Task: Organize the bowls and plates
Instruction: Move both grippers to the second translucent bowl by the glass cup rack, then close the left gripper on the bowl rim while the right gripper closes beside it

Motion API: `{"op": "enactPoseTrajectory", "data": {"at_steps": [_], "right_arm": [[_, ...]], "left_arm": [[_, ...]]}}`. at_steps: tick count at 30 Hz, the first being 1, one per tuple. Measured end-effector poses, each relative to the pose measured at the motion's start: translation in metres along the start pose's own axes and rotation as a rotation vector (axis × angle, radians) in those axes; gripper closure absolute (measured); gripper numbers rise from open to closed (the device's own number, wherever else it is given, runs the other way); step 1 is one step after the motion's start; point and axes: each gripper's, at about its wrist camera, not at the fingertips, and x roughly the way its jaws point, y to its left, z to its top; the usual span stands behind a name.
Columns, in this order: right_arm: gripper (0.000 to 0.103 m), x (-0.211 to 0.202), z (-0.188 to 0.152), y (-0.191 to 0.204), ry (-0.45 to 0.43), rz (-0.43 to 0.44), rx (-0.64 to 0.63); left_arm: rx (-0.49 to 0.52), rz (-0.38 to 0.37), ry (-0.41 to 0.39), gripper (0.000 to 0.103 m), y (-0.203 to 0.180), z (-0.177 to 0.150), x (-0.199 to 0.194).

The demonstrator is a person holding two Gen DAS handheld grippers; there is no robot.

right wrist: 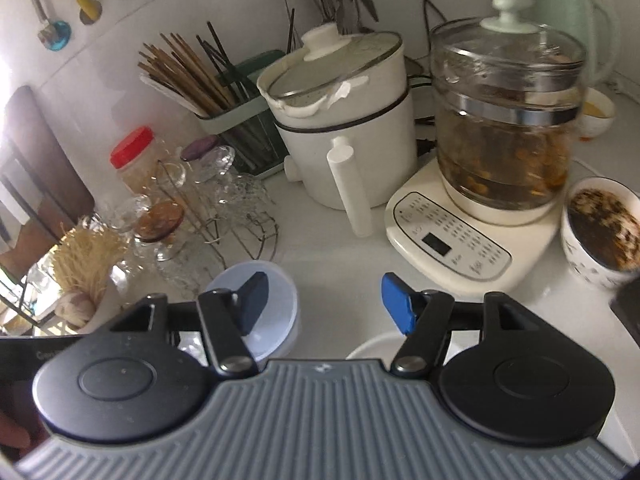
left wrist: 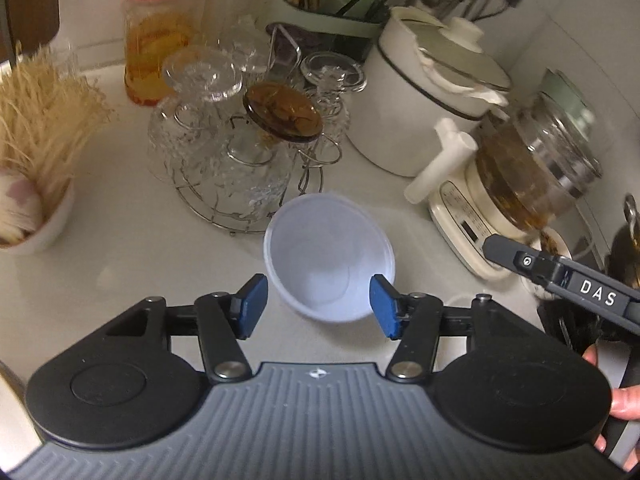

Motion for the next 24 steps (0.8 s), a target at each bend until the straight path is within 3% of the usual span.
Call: {"op": "enactPoseTrajectory", "data": {"at_steps": [8, 14, 18, 20, 24], "right_arm": [[0.038, 0.052, 0.011, 0.005, 0.127, 0.130, -0.040], [0.047, 0.084, 0.015, 0.012, 0.227, 0.163, -0.040], [0.054, 0.102, 0.017, 0.016, 0.291, 0.186, -0.058], [0.064, 0.110, 0.017, 0.020, 0.314, 0.188, -0.076], [0.070, 0.122, 0.015, 0.019, 0.350, 0.151, -0.057]], "left_arm": [[-0.074, 0.085, -0.002, 0.041, 0.008, 0.009, 0.038], [-0.135, 0.117, 0.011, 0.043, 0.022, 0.019, 0.053], [-0.158, 0.131, 0.032, 0.051, 0.025, 0.026, 0.062], [-0.157, 0.146, 0.042, 0.060, 0.027, 0.028, 0.067], [-0.177, 0.152, 0.044, 0.076, 0.031, 0.027, 0.071]]}}
